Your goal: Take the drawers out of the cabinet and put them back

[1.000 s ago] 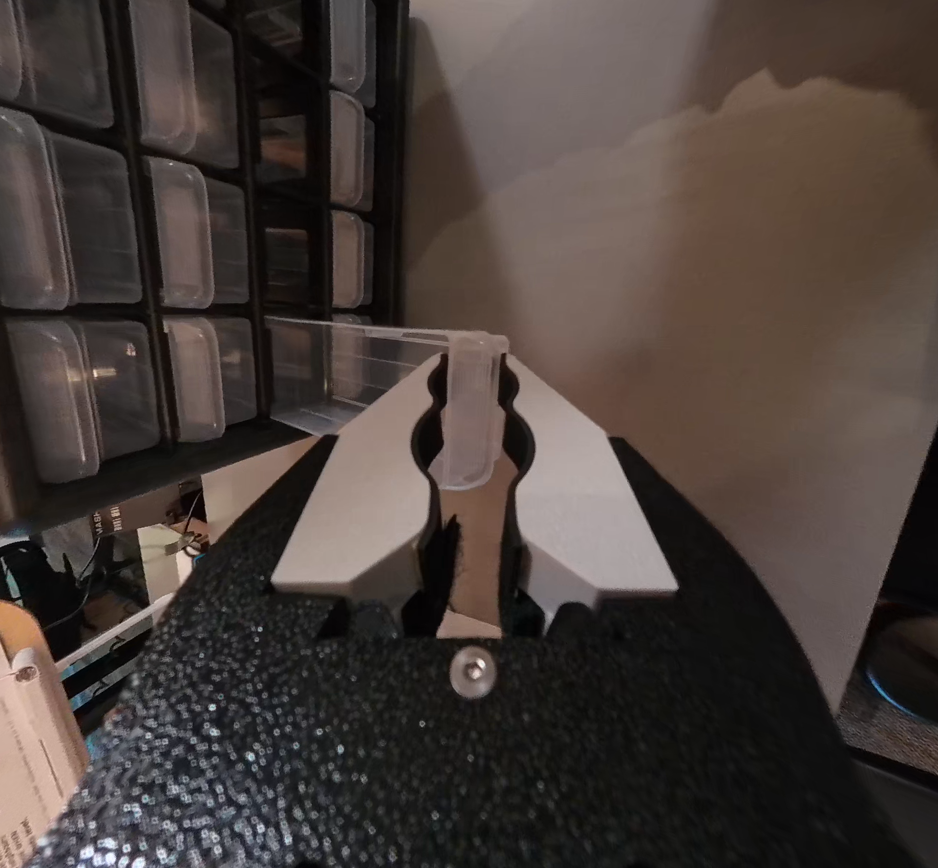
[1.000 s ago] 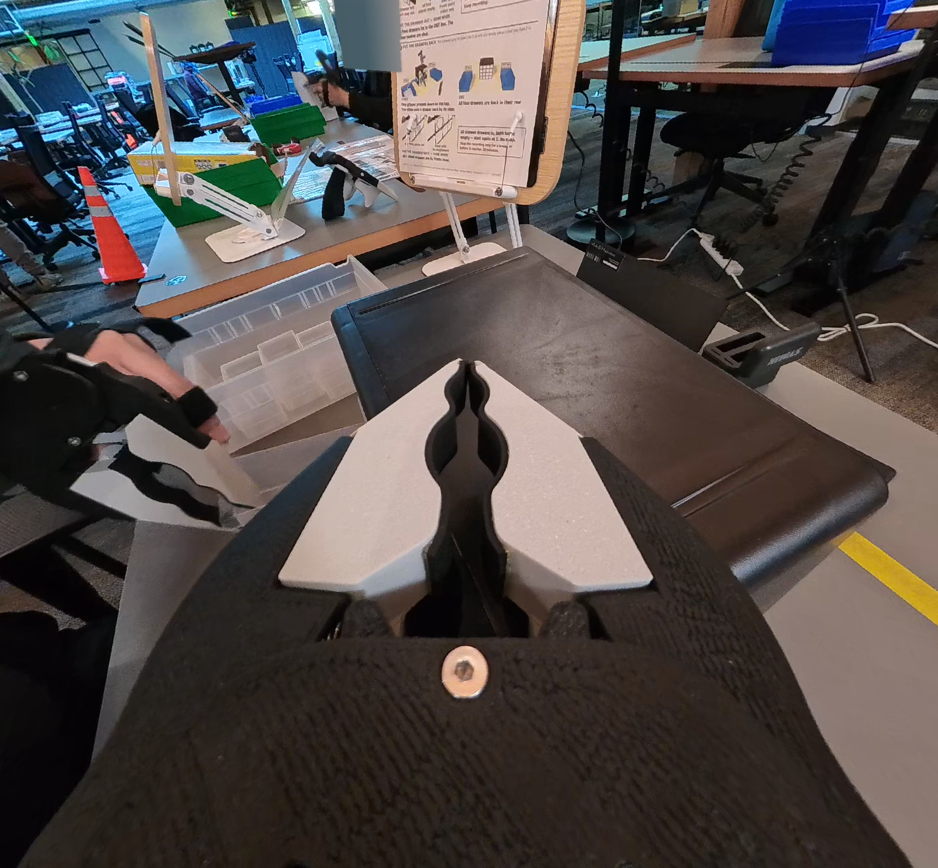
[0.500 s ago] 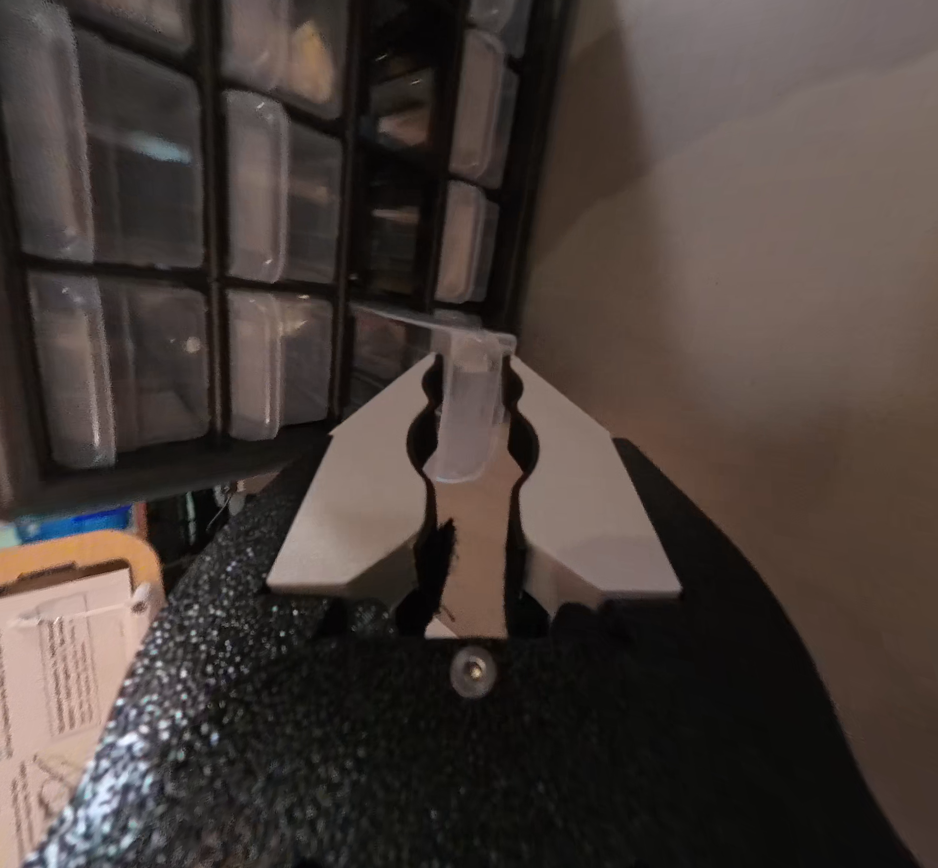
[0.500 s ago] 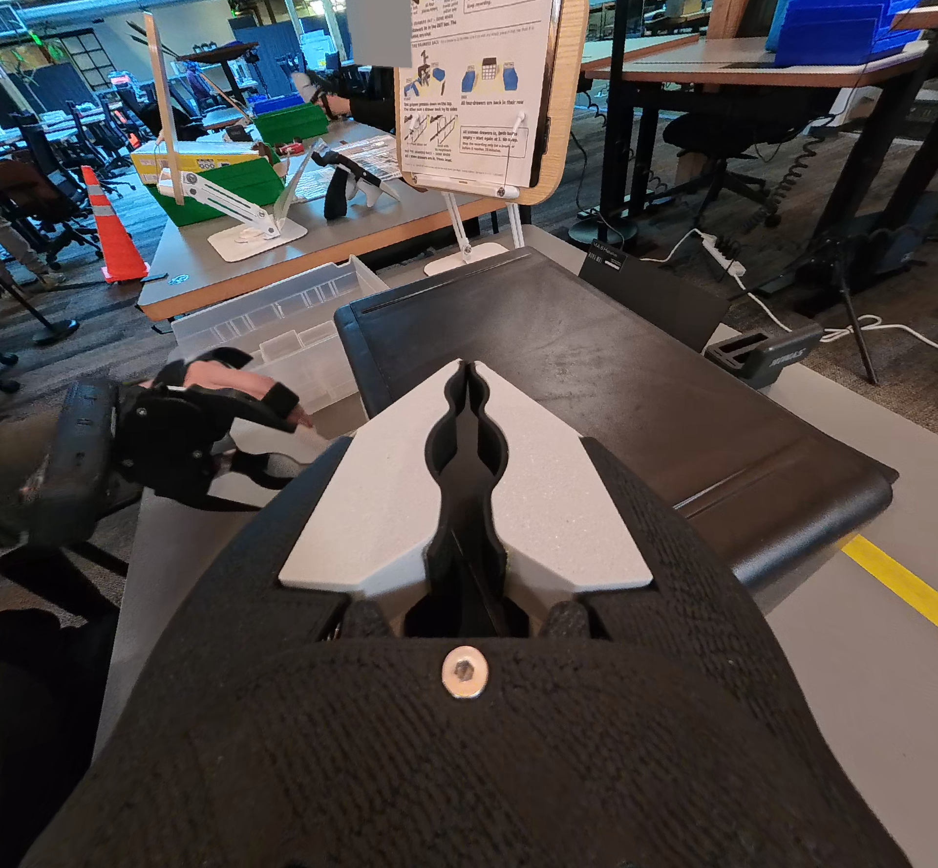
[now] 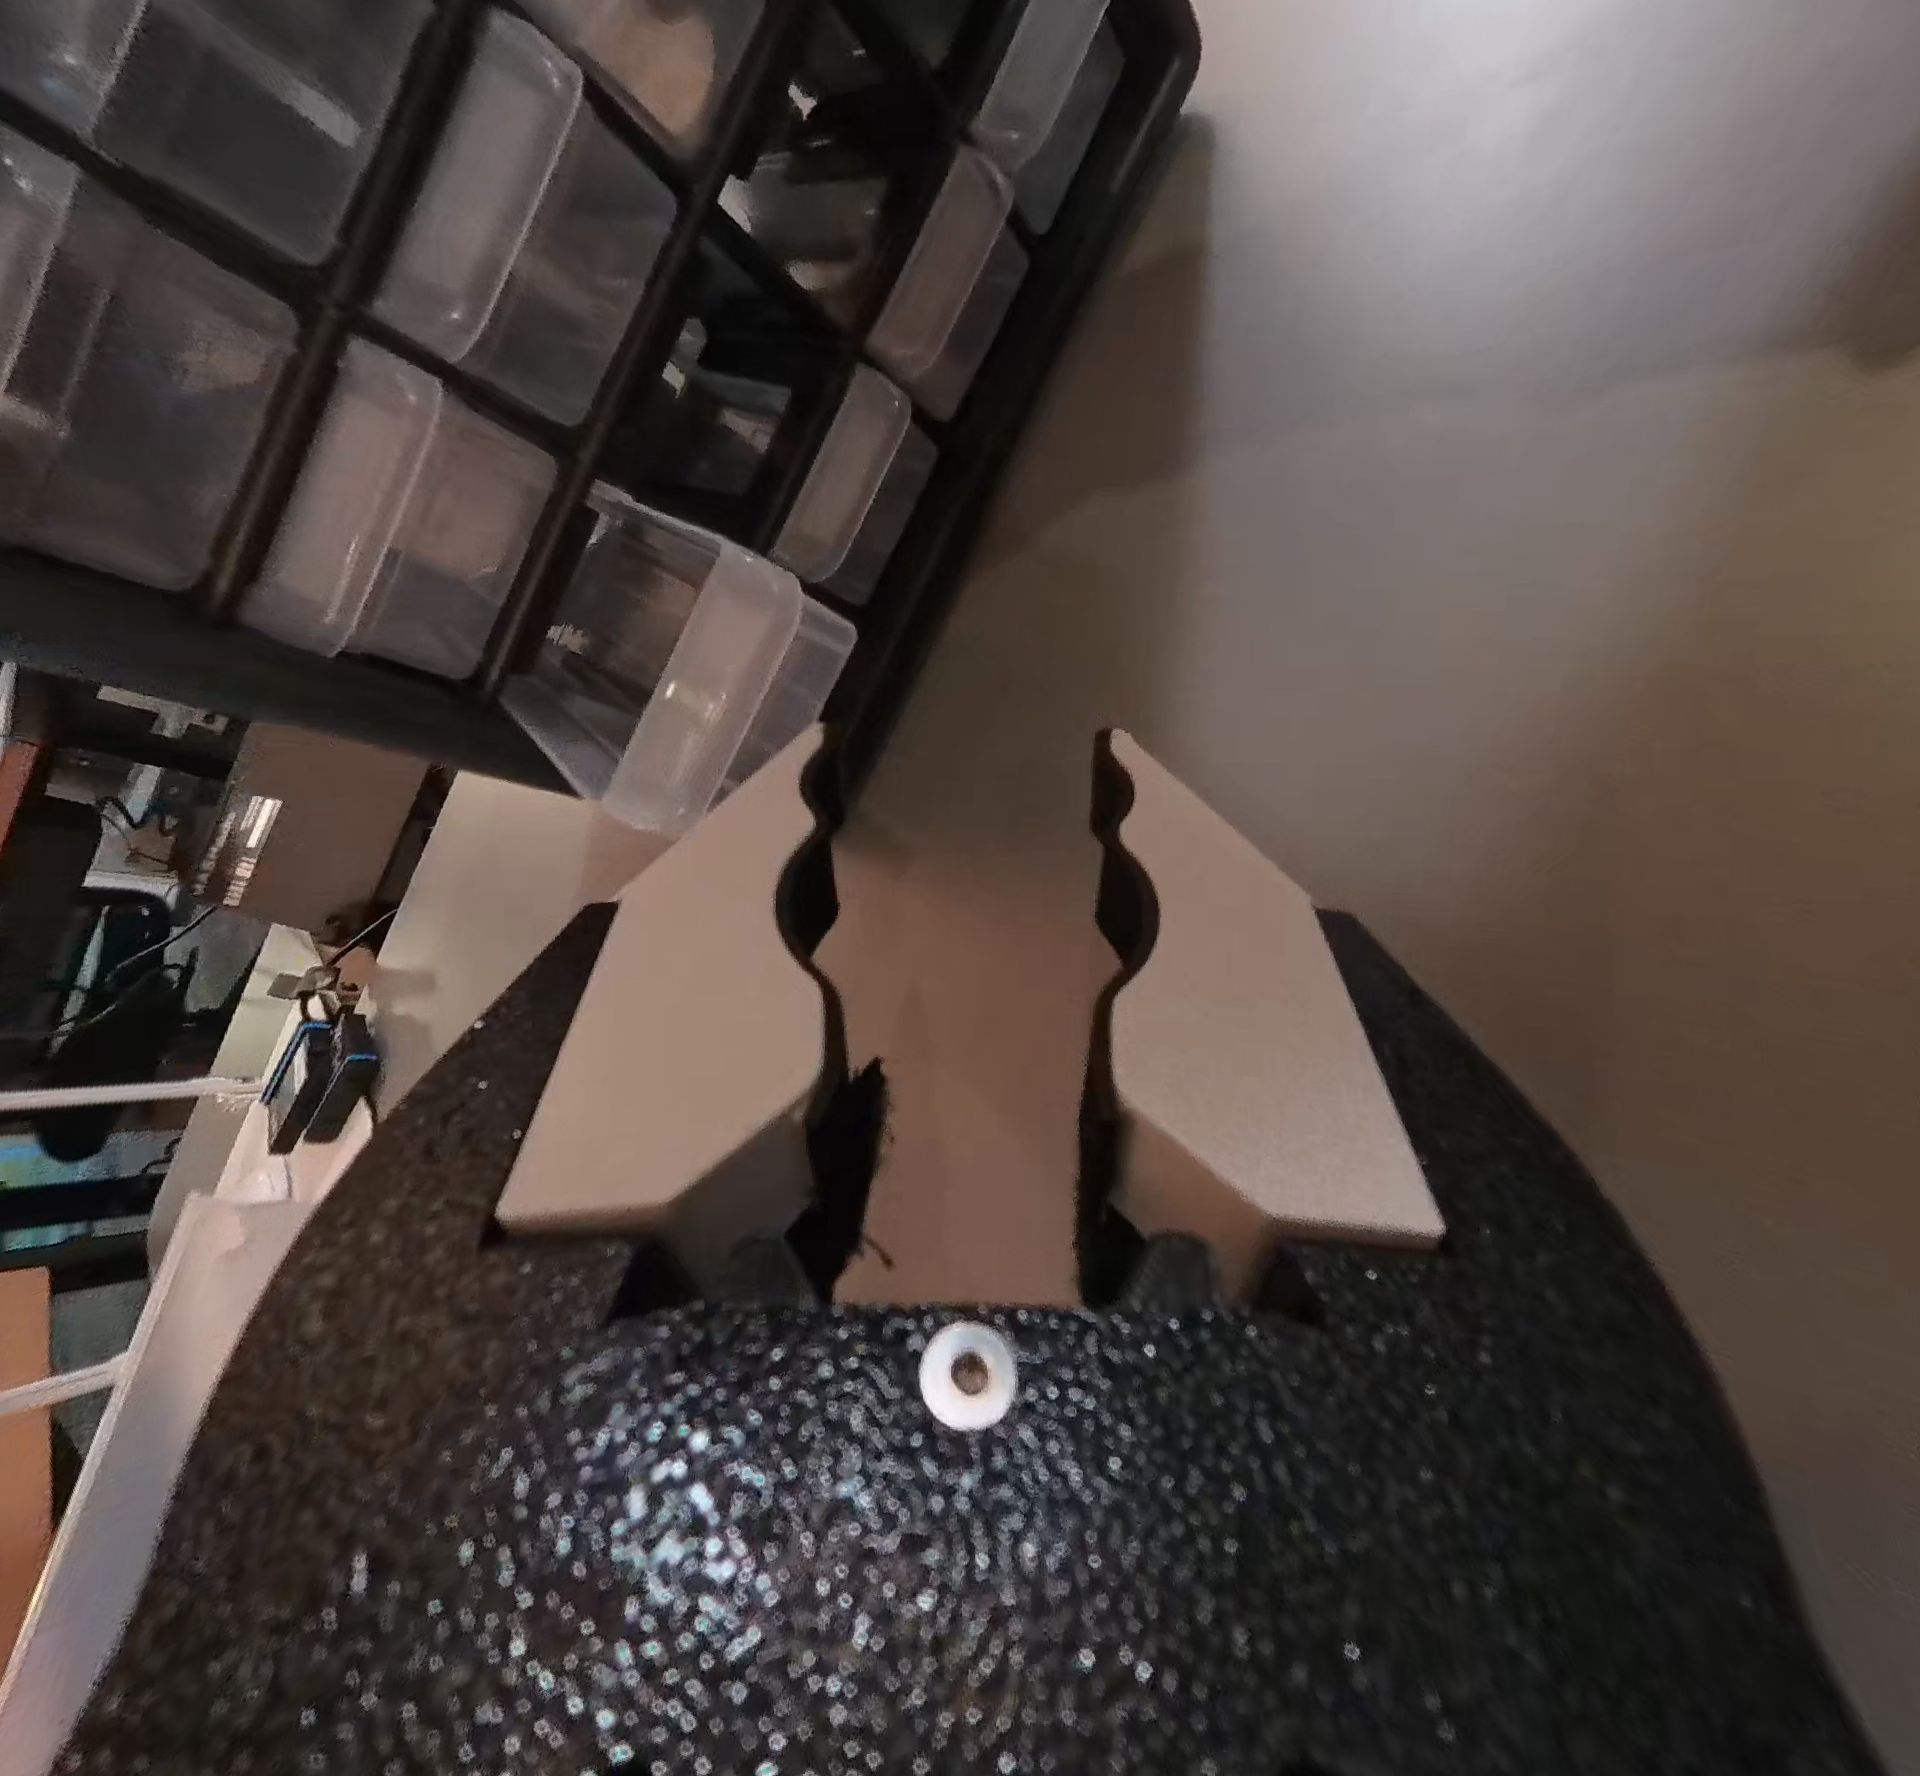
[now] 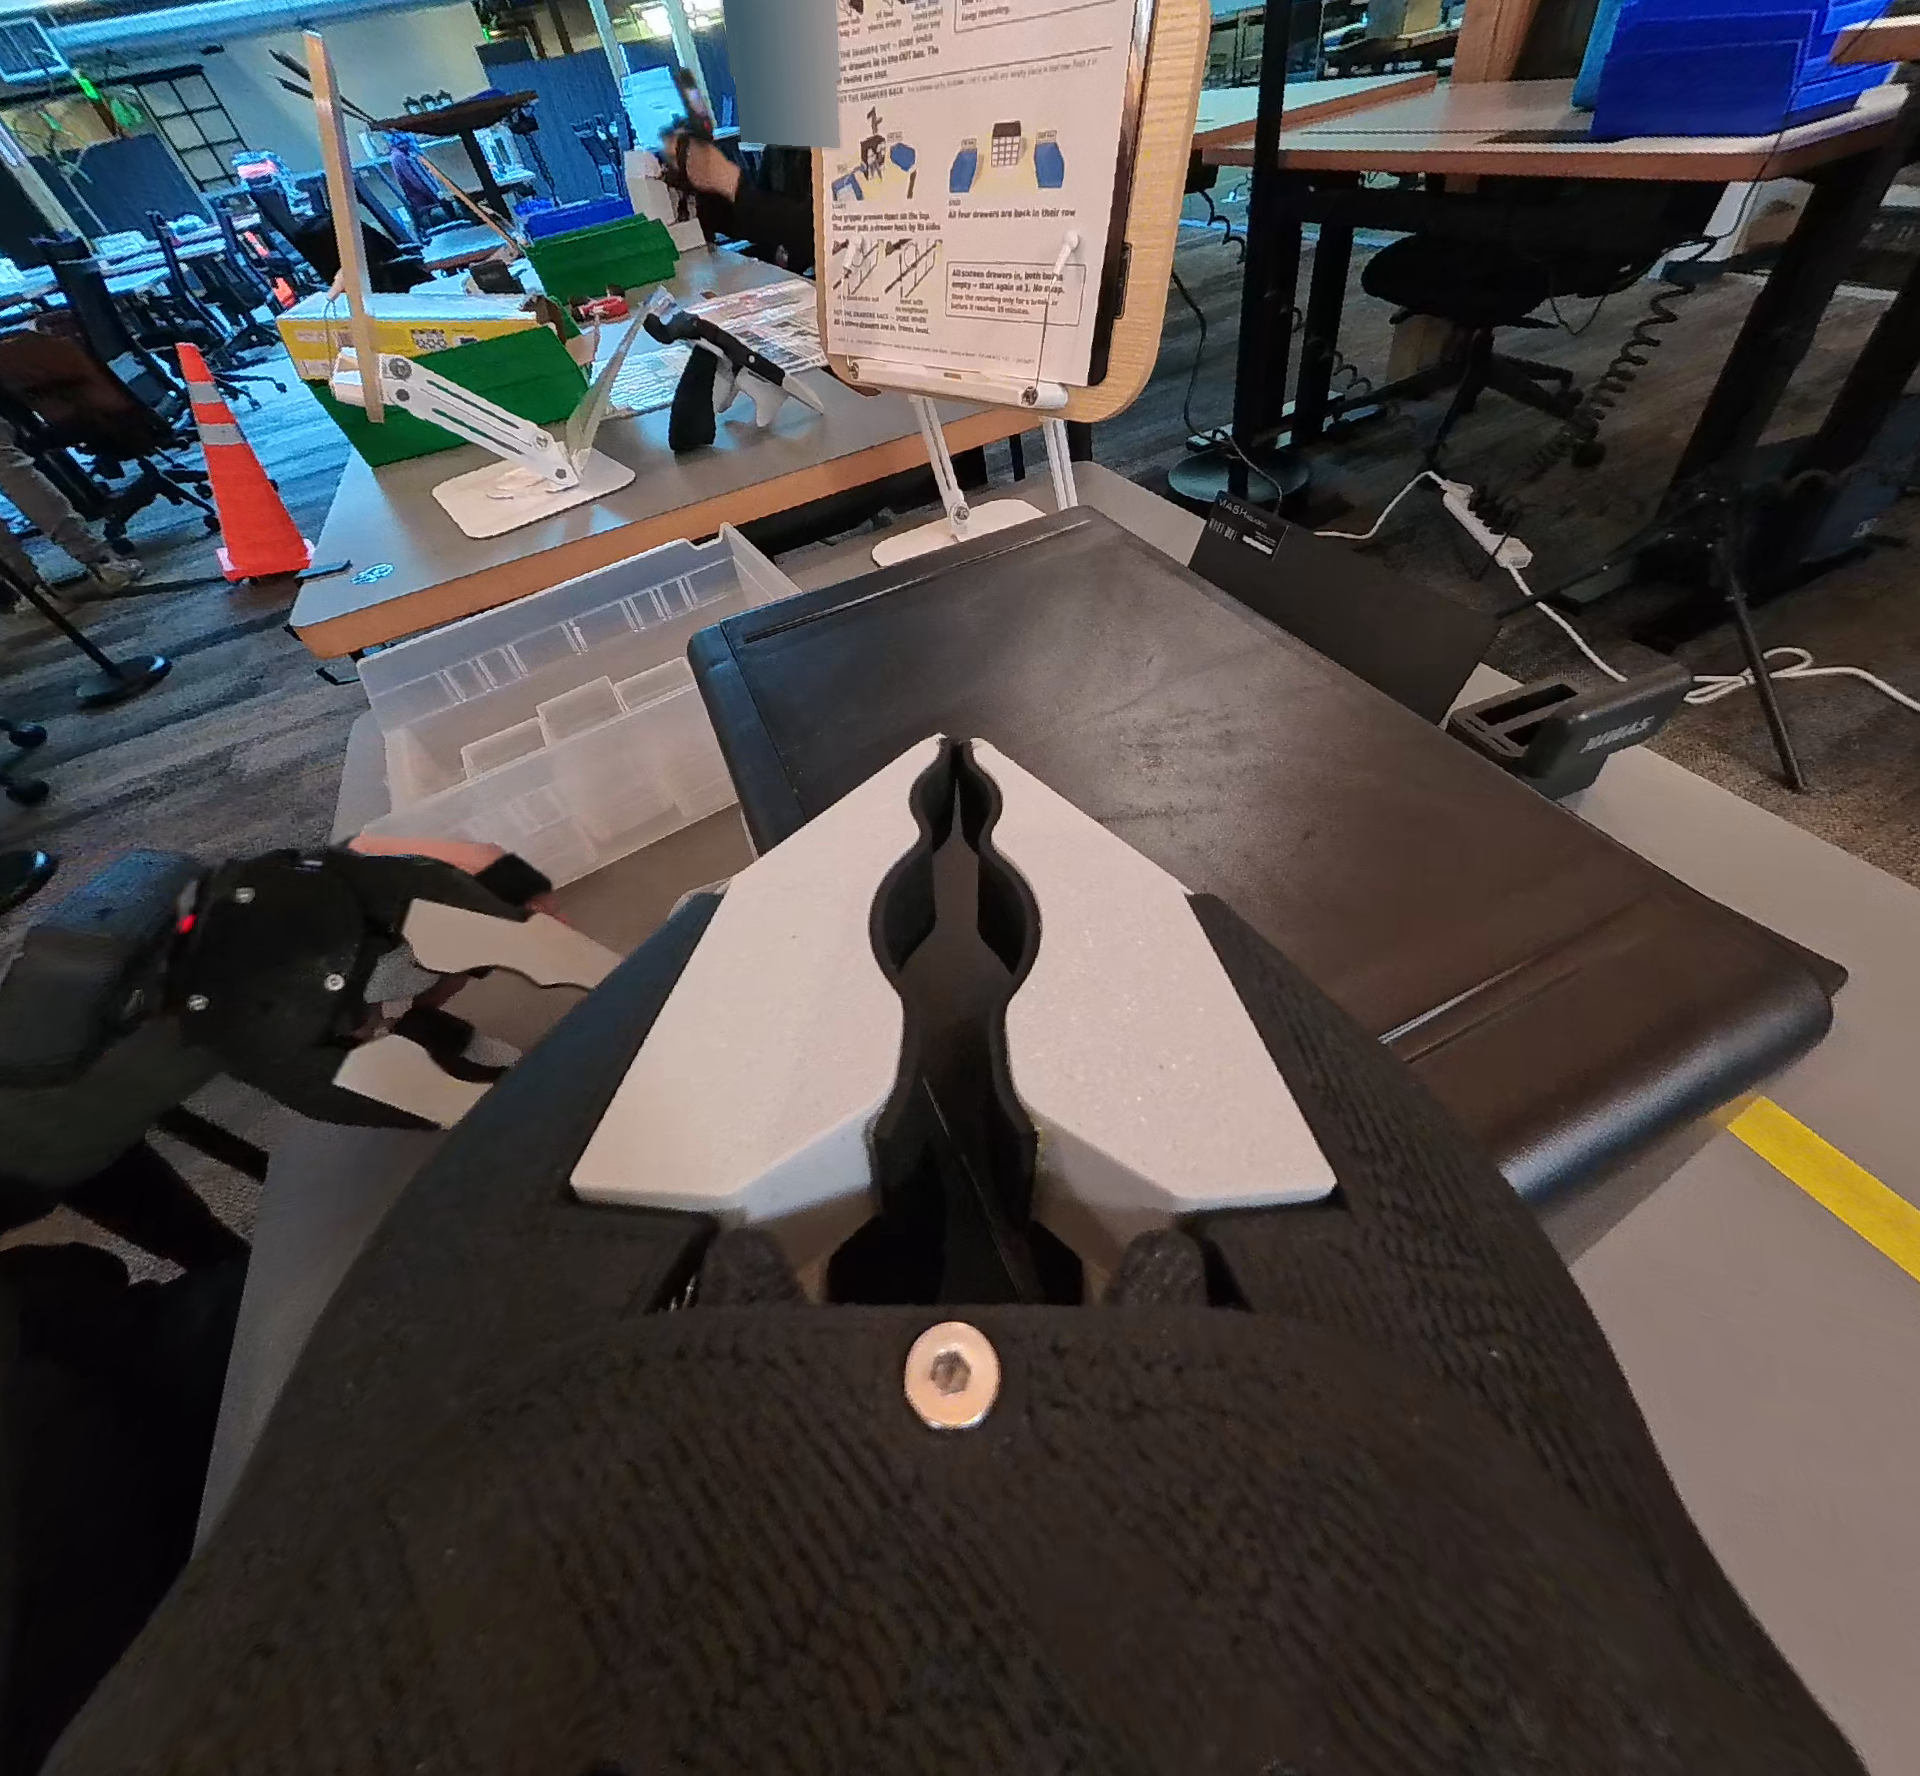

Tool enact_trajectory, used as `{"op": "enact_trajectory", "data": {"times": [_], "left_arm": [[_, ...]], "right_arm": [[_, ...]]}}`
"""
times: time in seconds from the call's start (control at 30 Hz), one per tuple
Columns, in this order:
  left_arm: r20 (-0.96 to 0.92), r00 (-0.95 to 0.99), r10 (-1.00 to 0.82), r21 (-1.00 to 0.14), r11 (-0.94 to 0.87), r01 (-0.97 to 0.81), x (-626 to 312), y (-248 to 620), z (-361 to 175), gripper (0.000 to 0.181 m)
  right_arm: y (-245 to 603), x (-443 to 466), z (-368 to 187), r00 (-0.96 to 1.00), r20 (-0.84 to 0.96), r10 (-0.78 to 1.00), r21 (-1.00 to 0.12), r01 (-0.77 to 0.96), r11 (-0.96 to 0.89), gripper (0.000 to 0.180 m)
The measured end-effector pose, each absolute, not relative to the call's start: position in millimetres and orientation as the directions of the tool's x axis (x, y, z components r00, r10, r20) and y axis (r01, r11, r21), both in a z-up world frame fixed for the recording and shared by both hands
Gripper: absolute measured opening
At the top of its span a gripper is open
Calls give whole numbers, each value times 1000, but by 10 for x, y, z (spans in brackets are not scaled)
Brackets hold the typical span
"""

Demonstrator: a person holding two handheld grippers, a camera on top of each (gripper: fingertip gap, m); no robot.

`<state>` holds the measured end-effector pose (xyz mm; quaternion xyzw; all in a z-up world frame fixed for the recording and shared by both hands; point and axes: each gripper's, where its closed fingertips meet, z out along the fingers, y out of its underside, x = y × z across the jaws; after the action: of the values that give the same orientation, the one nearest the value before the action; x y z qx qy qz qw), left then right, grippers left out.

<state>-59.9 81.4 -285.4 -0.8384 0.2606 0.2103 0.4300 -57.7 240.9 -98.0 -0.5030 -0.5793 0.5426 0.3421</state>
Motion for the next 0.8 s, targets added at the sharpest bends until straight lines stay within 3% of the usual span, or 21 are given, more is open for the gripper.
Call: {"op": "enact_trajectory", "data": {"times": [0.4,0.67,0.8], "left_arm": [[-465,863,-197,-698,-518,-494,-827,1297,-2873,83],[-460,870,-179,-676,-565,-473,-870,1306,-2964,96],[-461,872,-163,-677,-572,-464,-847,1144,-2868,91]], "right_arm": [[2417,-580,-986,-257,-149,955,-972,215,-94,0],[2423,-580,-990,-258,-149,954,-972,215,-94,0],[2425,-578,-990,-261,-151,953,-972,215,-95,0]]}}
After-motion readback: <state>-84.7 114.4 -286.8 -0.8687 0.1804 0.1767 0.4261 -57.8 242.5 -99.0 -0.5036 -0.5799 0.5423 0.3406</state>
